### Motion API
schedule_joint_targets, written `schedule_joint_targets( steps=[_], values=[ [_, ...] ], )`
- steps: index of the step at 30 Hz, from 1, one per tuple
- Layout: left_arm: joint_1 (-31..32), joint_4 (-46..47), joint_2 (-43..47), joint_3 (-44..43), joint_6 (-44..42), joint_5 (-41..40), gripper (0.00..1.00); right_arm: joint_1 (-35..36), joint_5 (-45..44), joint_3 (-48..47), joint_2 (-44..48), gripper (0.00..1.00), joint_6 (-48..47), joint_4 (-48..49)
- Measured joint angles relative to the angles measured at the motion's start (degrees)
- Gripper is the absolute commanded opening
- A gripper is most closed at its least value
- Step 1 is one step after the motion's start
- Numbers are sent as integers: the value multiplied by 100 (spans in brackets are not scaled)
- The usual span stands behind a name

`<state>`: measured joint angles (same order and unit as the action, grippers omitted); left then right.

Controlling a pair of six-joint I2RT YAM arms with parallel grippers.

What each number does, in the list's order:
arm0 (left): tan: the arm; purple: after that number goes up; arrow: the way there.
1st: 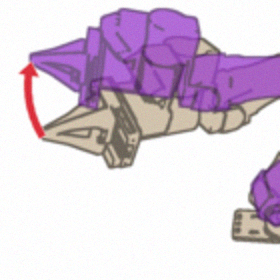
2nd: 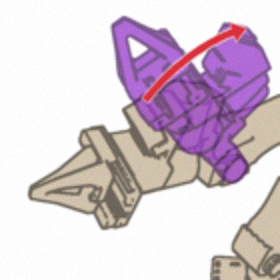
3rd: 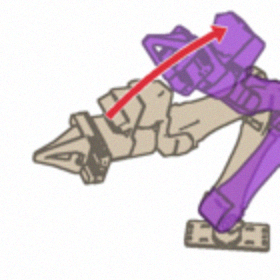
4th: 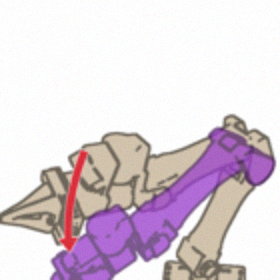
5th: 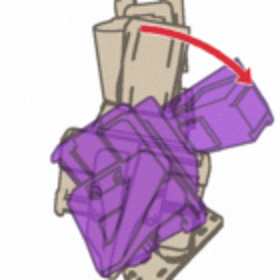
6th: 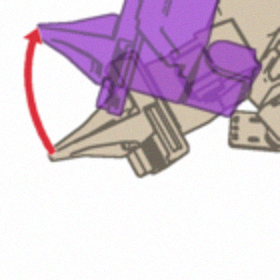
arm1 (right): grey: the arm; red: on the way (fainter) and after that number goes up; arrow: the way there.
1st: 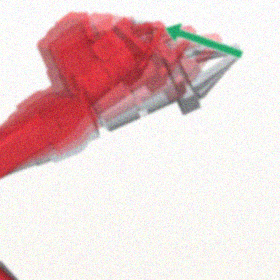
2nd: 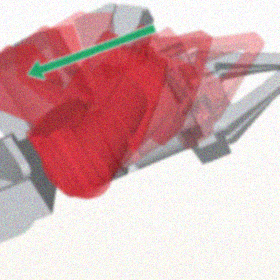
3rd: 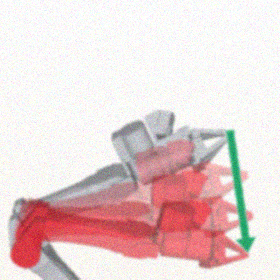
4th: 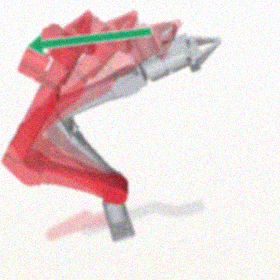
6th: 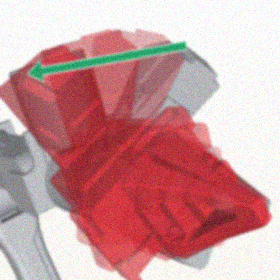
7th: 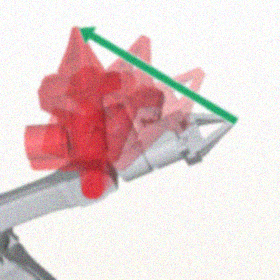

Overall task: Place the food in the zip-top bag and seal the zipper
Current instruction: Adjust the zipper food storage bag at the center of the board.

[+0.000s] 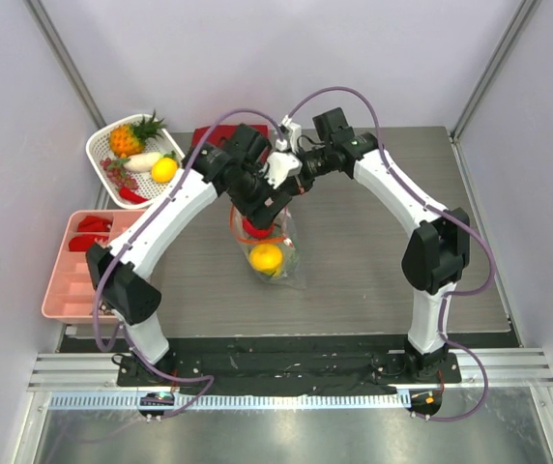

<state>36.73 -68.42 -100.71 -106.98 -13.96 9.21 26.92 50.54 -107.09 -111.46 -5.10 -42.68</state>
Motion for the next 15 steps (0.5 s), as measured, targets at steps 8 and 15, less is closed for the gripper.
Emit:
schedule_joint_targets(
  steps=[8, 15],
  values=[
    [-52, -114, 1191, -715, -422, 813, 87, 39, 133, 348, 87, 1, 96, 240],
    [17, -625, 2192, 332, -1851, 1755, 88, 72, 168, 382, 96, 1, 92, 313]
  ],
)
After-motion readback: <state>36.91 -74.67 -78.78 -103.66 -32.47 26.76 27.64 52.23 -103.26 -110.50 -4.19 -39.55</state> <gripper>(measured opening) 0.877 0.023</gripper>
